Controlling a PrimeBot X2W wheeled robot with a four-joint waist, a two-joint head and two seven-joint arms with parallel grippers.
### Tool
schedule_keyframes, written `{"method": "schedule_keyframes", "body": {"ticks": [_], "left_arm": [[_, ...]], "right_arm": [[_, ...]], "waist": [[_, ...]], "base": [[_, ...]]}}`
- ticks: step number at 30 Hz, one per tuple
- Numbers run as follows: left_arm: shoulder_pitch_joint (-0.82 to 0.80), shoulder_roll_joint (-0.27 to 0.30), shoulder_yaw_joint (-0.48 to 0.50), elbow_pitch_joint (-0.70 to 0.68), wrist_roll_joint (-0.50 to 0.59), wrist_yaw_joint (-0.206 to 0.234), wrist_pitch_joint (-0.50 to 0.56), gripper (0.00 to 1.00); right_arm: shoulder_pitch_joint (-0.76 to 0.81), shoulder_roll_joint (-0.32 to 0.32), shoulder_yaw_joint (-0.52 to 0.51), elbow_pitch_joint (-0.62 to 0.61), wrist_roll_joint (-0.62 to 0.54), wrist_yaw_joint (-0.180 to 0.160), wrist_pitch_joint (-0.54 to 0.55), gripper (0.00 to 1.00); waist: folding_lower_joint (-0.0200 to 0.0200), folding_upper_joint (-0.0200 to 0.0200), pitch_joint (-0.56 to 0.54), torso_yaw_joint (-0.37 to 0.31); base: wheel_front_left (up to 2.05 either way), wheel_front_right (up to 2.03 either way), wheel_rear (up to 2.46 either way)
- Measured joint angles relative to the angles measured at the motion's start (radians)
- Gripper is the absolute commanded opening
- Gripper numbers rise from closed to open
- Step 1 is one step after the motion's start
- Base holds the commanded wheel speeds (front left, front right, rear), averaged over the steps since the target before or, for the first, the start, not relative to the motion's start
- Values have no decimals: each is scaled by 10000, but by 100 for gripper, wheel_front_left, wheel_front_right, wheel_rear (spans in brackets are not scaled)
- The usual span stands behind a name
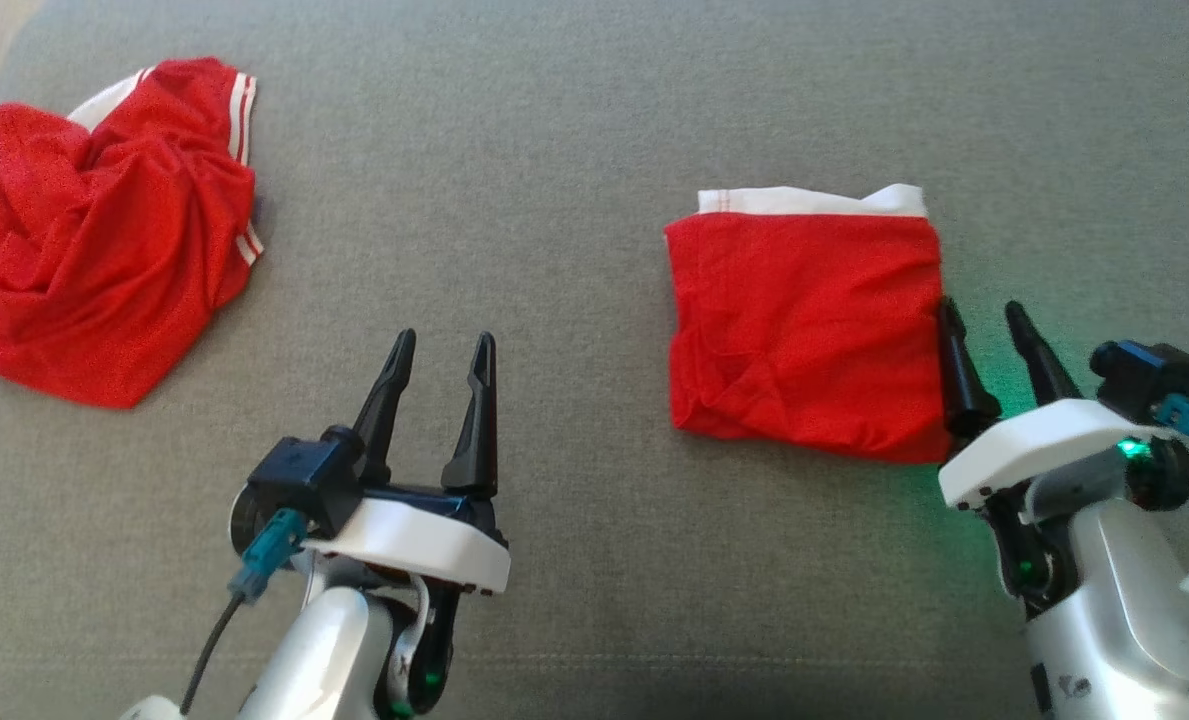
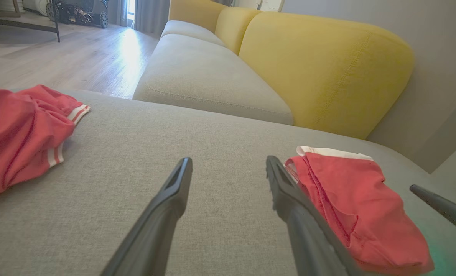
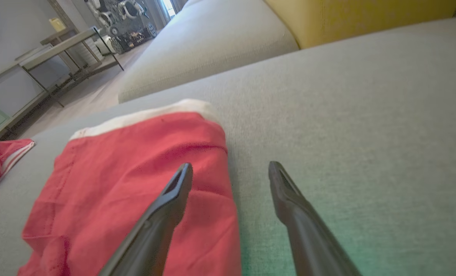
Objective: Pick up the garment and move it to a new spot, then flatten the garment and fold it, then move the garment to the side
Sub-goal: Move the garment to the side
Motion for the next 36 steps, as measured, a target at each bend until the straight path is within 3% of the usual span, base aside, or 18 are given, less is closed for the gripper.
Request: {"method": "schedule_keyframes", "body": {"ticks": [10, 11, 12, 26, 36], "left_arm": [[-272, -4, -35, -27, -2, 2, 0, 100], [-272, -4, -38, -33, -2, 4, 0, 100], [-272, -4, -38, -35, -2, 4, 0, 100], [-290, -4, -2, -161, -13, 33, 0, 100], [-1715, -12, -44, -573, 479, -368, -19, 100]], "right_arm": [[-654, -13, 552, 1442, 577, 0, 531, 100], [-700, -77, 690, 1494, 602, 0, 577, 5], [-741, -178, 863, 1513, 566, 0, 577, 0], [-1674, -1526, 2433, 1567, -1327, 0, -192, 0], [-3268, -3241, 3022, 1666, -731, 0, 174, 0]], "waist": [[0, 0, 423, 357], [0, 0, 446, 364], [0, 0, 464, 371], [0, 0, 472, -150], [0, 0, 1113, -1174]], "base": [[0, 0, 0], [0, 0, 0], [0, 0, 0], [0, 0, 0], [0, 0, 0]]}}
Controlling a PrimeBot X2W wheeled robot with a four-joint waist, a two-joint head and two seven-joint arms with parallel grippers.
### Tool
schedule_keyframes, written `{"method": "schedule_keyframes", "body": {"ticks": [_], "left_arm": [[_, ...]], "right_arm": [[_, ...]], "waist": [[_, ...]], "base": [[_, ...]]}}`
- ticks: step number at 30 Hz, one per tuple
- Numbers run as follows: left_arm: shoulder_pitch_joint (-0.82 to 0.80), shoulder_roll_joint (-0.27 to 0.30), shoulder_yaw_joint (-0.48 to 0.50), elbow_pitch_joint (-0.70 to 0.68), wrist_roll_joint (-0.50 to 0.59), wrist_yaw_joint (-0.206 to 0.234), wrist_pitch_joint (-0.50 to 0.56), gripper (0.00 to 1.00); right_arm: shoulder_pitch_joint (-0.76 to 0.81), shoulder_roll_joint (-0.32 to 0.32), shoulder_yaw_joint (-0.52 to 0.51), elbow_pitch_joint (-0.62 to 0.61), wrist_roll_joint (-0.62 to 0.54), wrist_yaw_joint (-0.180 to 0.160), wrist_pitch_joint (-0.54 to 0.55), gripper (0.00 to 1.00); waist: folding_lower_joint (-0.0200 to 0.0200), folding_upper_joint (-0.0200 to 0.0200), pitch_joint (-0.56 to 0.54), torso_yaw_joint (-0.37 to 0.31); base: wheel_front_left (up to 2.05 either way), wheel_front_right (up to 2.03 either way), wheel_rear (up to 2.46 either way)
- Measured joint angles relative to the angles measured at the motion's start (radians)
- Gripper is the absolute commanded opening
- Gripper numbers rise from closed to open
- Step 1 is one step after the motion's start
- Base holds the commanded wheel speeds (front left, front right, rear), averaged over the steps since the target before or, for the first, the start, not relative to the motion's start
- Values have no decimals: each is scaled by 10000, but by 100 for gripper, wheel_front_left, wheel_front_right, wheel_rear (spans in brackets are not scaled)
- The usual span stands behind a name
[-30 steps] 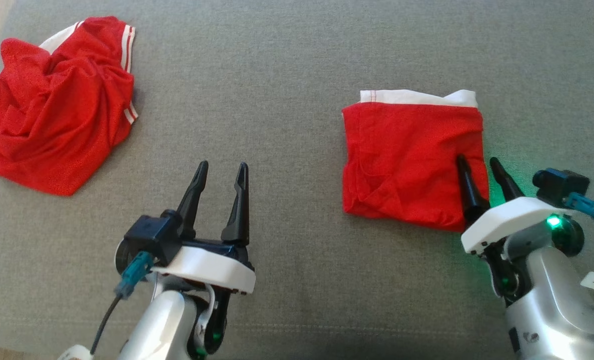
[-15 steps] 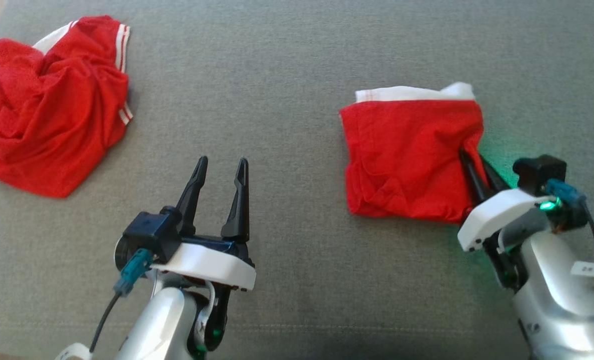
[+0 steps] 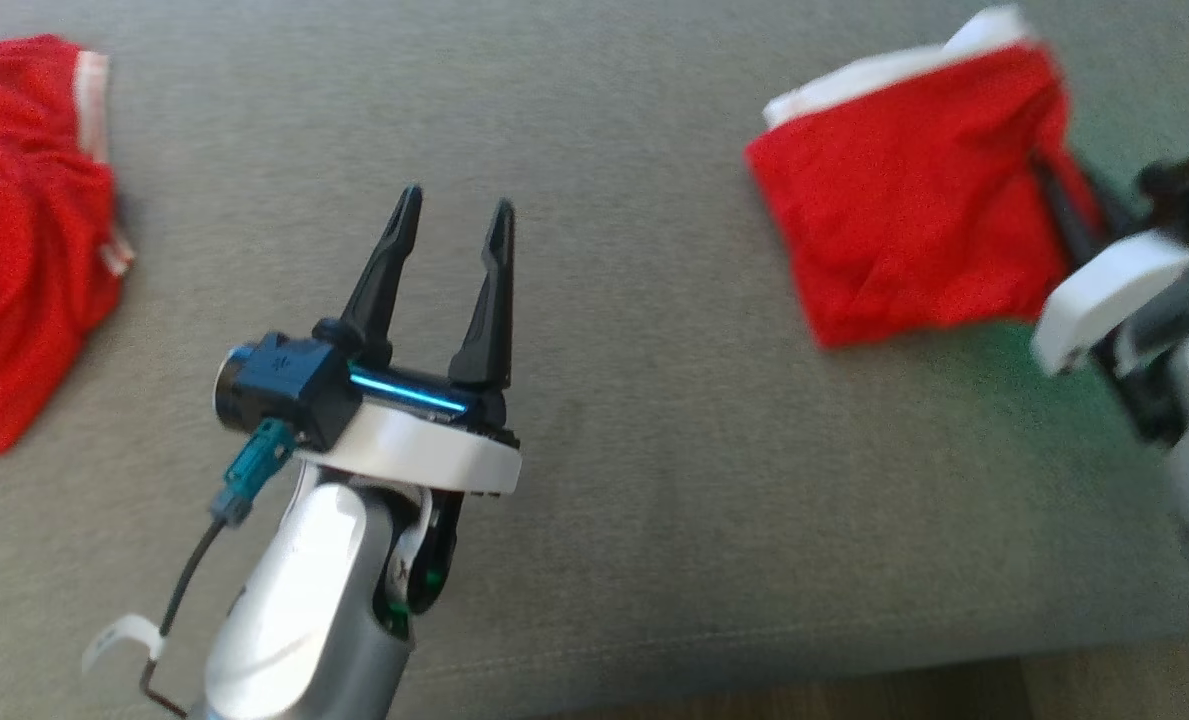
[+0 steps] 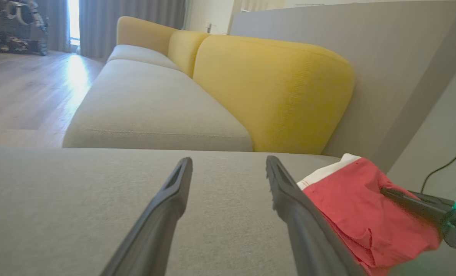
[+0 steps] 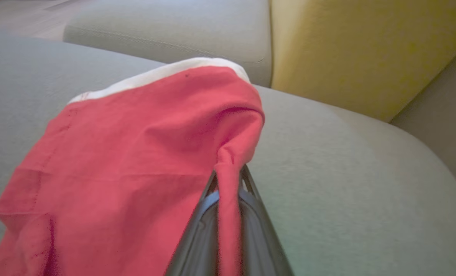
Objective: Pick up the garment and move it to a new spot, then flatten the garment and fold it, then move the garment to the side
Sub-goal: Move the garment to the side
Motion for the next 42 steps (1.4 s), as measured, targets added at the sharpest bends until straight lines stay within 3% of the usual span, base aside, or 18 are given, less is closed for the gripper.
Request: {"method": "schedule_keyframes", "body": {"ticks": [13, 17, 26, 27, 28, 42], "left_arm": [[-1429, -13, 42, 199, 754, -525, -8, 100], [-1671, -13, 132, 203, 895, -616, -8, 100], [-1671, -13, 320, 217, 959, -700, -8, 100], [-1669, -13, 332, 219, 959, -700, -8, 100], [-1668, -13, 347, 221, 959, -700, -8, 100], [-1547, -17, 372, 207, 397, -512, -8, 100]], "right_arm": [[-1620, -1080, -587, 1022, 1258, 0, -165, 0], [-2132, -970, -763, 1421, 1799, 0, -301, 0], [-2712, -639, -1160, 2240, 1369, 0, -460, 0], [-2715, -639, -1212, 2326, 1315, 0, -460, 35], [-2716, -633, -1252, 2420, 1283, 0, -460, 100], [-2845, -316, -1676, 2529, 717, 0, -750, 100]], "waist": [[0, 0, 1121, -1420], [1, 0, 1478, -1763], [0, 0, 1803, -1915], [0, 0, 1813, -1893], [0, 0, 1819, -1870], [-1, 0, 1088, -1311]], "base": [[0, 0, 0], [0, 0, 0], [0, 0, 0], [0, 0, 0], [0, 0, 0], [0, 0, 0]]}}
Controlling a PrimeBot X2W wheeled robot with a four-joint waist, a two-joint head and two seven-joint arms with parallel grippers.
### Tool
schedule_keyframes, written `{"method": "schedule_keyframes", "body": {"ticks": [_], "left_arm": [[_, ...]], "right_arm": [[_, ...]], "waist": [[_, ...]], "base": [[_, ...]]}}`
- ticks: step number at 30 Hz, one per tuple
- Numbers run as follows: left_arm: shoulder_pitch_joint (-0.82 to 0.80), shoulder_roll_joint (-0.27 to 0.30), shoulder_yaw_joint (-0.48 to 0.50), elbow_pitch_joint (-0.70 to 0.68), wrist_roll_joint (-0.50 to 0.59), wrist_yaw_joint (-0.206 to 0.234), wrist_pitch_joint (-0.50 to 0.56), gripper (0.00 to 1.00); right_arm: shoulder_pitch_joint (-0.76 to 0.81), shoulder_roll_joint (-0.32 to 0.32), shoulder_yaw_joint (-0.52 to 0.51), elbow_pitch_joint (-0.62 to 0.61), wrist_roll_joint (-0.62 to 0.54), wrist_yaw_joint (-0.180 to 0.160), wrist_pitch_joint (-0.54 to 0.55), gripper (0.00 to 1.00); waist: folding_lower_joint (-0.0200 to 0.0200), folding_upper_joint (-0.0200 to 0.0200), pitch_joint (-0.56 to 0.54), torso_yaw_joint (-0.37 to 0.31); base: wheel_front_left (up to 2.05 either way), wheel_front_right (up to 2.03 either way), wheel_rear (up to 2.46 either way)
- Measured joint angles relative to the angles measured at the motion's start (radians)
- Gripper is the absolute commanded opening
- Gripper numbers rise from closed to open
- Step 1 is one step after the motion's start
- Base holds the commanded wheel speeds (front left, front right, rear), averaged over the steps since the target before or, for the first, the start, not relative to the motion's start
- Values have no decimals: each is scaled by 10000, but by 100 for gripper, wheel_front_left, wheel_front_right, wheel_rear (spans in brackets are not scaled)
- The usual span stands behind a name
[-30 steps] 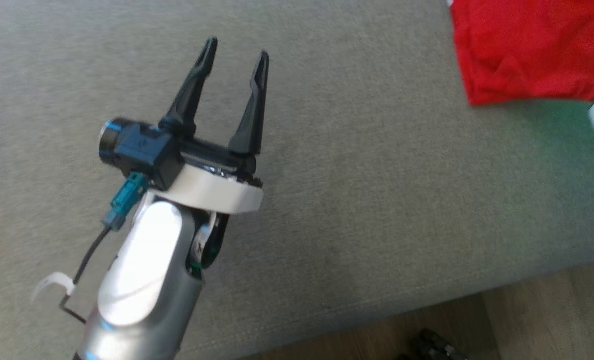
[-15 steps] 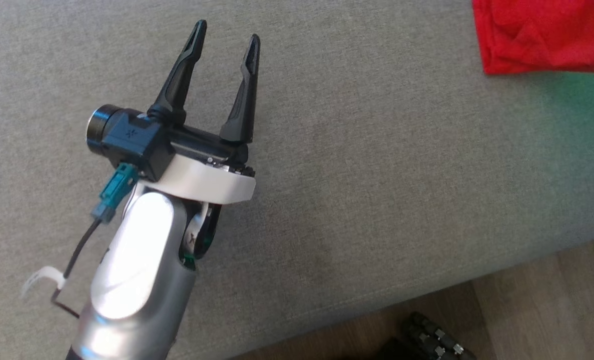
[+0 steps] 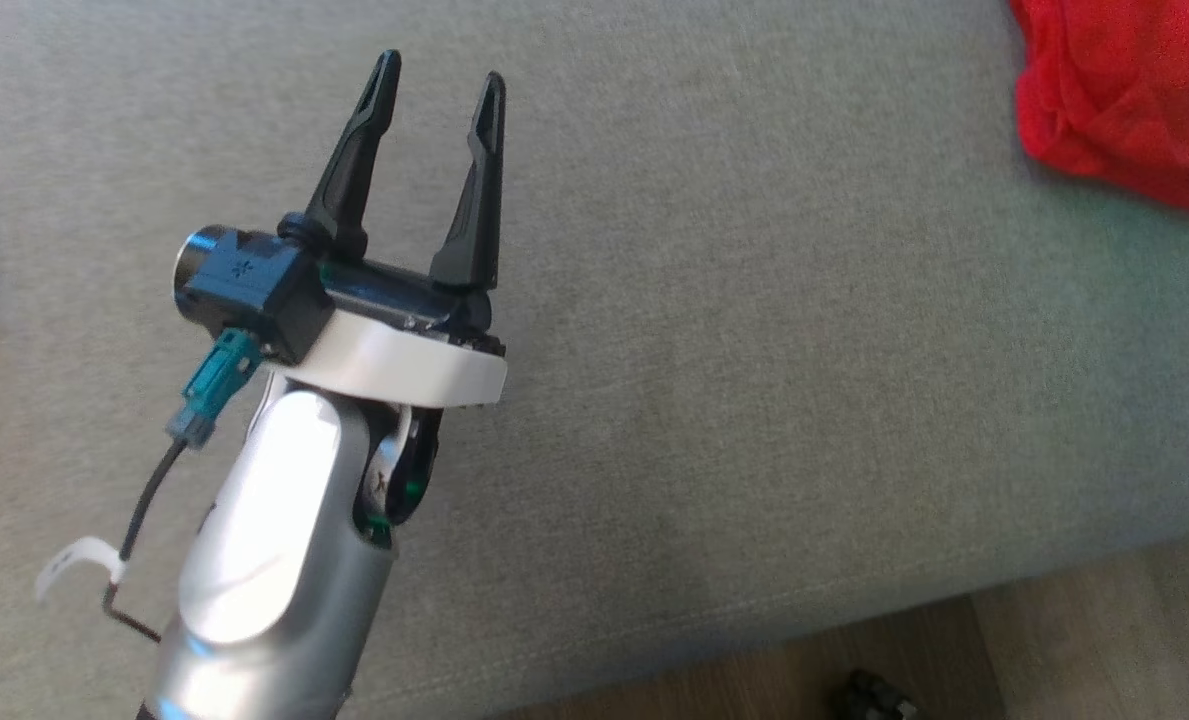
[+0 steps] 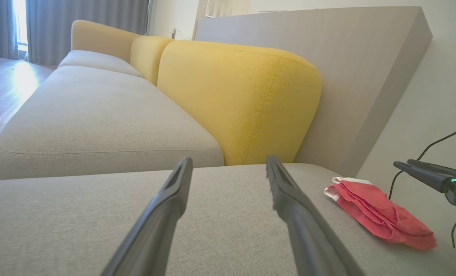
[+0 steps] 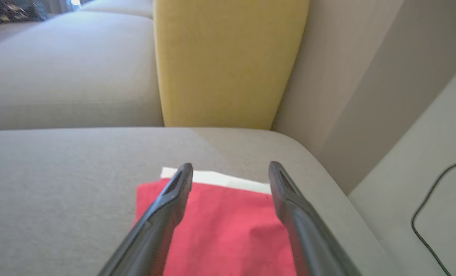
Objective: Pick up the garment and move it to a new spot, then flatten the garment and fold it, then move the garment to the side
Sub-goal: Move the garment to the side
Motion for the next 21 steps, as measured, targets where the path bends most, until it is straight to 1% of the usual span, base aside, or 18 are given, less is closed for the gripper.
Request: {"method": "schedule_keyframes", "body": {"ticks": [6, 11, 12, 14, 16, 17, 19, 20, 21], "left_arm": [[571, -4, 6, -6, -291, 209, 0, 100], [1002, -6, 10, -31, -451, 383, 0, 100], [1002, -6, 10, -31, -451, 383, 0, 100], [1226, -12, -17, -36, -570, 451, 0, 100], [1499, -12, -38, -33, -608, 527, 0, 100], [1747, -12, -65, -12, -612, 541, 0, 100], [1940, -12, -125, 10, -640, 560, 0, 100], [1940, -12, -125, 10, -640, 560, 0, 100], [2097, -10, -161, 86, -696, 623, 0, 100]], "right_arm": [[277, 594, 203, -1101, 4, 0, -174, 100], [1393, 1191, 631, -2284, -109, 0, -378, 100], [1393, 1191, 631, -2284, -109, 0, -378, 100], [1985, 1369, 771, -2660, -247, 0, -426, 100], [2511, 1580, 686, -2964, -245, 0, -430, 100], [2958, 1743, 665, -3304, -385, 0, -566, 100], [3387, 1937, 523, -3653, -596, 0, -683, 100], [3387, 1937, 523, -3653, -596, 0, -683, 100], [3838, 2184, 290, -3958, -731, 0, -742, 100]], "waist": [[0, 0, -703, 420], [0, 0, -1327, 865], [0, 0, -1327, 865], [0, 0, -1596, 1059], [0, 0, -1836, 1273], [0, 0, -2046, 1498], [-1, 1, -2222, 1741], [-1, 1, -2222, 1741], [-1, 0, -2373, 1961]], "base": [[0, 0, 0], [0, 0, 0], [0, 0, 0], [0, 0, 0], [0, 0, 0], [0, 0, 0], [0, 0, 0], [0, 0, 0], [0, 0, 0]]}}
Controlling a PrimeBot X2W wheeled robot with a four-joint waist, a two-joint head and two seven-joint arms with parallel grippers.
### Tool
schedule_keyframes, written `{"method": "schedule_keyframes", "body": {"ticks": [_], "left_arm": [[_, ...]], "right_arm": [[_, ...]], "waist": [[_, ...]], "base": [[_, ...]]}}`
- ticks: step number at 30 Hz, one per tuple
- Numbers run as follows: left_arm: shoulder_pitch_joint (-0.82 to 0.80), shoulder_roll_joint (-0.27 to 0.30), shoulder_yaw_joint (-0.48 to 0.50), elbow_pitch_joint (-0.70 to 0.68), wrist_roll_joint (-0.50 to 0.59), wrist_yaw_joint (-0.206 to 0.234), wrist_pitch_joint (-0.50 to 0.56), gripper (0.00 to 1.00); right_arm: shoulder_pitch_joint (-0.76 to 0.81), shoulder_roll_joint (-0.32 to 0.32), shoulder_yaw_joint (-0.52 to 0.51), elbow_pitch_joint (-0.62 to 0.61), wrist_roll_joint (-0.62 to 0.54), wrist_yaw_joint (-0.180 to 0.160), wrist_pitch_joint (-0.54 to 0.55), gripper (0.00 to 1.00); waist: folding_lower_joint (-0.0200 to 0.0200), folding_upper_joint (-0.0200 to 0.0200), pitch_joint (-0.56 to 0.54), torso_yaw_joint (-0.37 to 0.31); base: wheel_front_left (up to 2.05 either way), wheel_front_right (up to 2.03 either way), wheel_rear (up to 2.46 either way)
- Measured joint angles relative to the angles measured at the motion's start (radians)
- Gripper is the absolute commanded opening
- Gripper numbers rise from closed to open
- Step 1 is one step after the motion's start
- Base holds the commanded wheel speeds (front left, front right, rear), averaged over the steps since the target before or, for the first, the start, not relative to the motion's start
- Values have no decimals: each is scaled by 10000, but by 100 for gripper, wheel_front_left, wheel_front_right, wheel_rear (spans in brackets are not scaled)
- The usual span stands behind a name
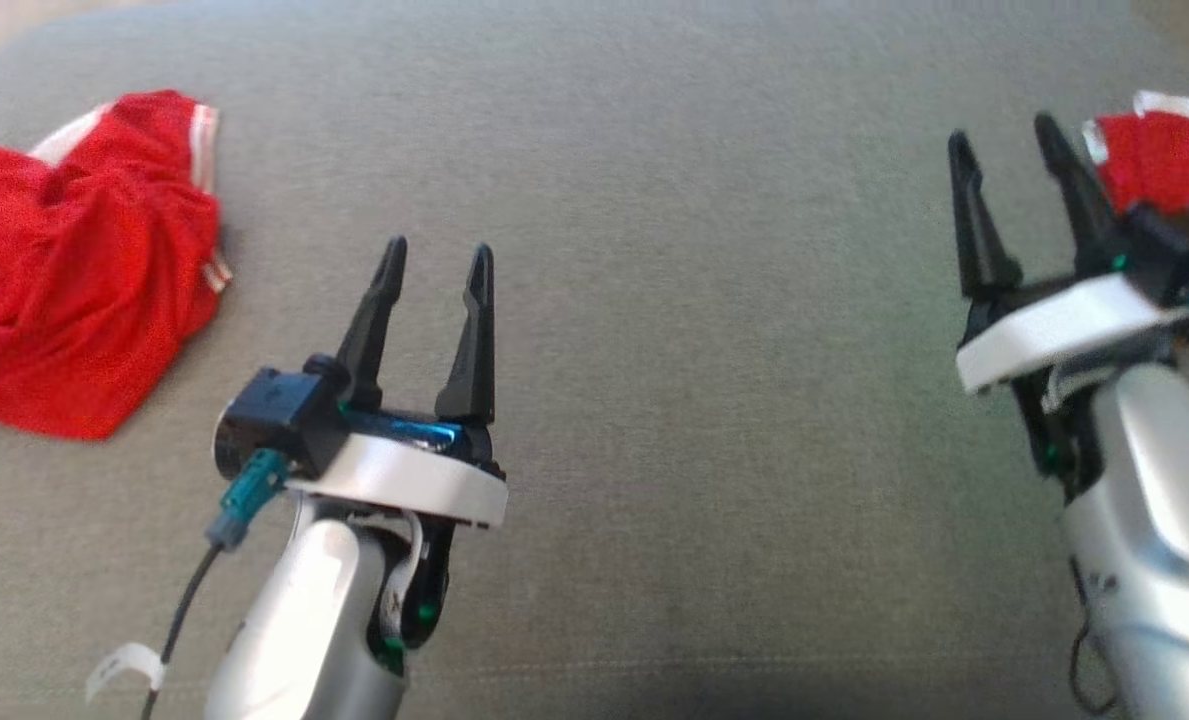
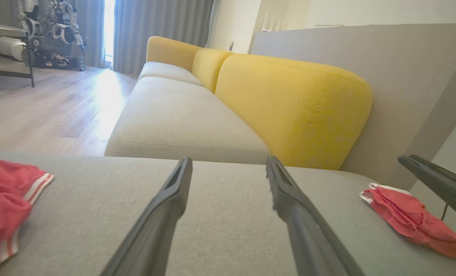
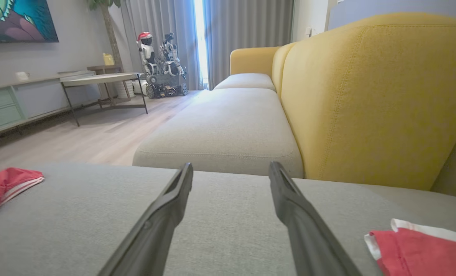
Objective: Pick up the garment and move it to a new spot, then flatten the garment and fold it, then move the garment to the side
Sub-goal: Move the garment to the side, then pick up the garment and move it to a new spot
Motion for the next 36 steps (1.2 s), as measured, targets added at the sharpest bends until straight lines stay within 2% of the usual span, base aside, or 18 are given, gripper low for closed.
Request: {"method": "schedule_keyframes", "body": {"ticks": [10, 16, 23, 36], "left_arm": [[724, 2, -127, 284, 13, 94, 2, 100], [1040, 4, -111, 219, -4, 222, 2, 100], [1420, 6, -102, 178, -73, 291, 2, 100], [1427, 6, 171, 96, -73, 433, 2, 100]], "right_arm": [[2134, 1181, -1012, -1377, -775, 0, -40, 100], [2936, 1546, -1342, -1772, -1319, 0, -127, 100], [3504, 1703, -1521, -2128, -1369, 0, -199, 100], [3632, 1770, -1524, -2324, -1277, 0, -199, 100]], "waist": [[0, 0, -580, 545], [0, 0, -720, 561], [0, 0, -881, 439], [0, 0, -968, 451]], "base": [[0, 0, 0], [0, 0, 0], [0, 0, 0], [0, 0, 0]]}}
